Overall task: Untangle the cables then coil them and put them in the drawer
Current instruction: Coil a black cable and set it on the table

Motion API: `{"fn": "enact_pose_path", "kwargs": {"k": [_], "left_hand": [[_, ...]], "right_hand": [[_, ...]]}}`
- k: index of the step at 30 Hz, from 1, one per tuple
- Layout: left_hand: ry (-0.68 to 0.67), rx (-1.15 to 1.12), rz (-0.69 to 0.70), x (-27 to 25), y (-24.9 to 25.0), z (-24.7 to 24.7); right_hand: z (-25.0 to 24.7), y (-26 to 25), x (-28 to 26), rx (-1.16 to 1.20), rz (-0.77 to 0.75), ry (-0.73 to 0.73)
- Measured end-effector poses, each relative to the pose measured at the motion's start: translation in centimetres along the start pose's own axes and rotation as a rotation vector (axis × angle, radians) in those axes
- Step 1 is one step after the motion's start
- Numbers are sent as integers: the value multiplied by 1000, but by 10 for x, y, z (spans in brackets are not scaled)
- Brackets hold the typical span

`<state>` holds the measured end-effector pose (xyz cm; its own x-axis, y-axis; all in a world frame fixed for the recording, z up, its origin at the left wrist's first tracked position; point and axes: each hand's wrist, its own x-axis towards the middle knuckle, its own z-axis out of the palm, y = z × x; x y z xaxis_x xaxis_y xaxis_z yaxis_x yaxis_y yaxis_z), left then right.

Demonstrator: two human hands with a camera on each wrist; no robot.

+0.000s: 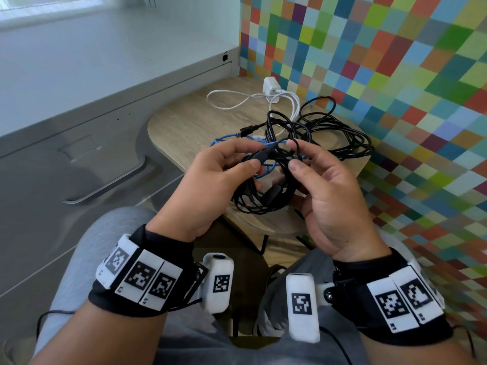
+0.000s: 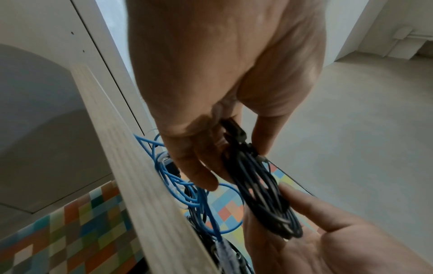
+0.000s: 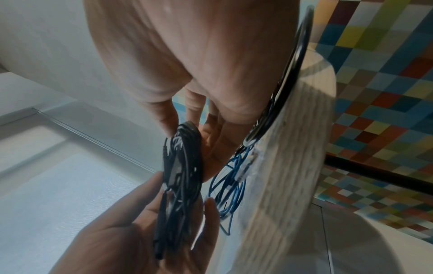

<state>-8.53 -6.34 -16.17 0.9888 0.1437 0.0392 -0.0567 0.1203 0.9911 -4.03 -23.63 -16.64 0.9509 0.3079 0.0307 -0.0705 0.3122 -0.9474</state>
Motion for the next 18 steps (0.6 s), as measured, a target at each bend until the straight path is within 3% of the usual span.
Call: {"fn": "enact_pose_path", "kwargs": {"k": [12,18], "left_hand": [[-134,-157,6,-4,2,5],[-96,-257,-45,-6,8,5]], "right_hand": [[-2,-10,-1,156,30,154],[-4,-12,0,233,31,152]]}}
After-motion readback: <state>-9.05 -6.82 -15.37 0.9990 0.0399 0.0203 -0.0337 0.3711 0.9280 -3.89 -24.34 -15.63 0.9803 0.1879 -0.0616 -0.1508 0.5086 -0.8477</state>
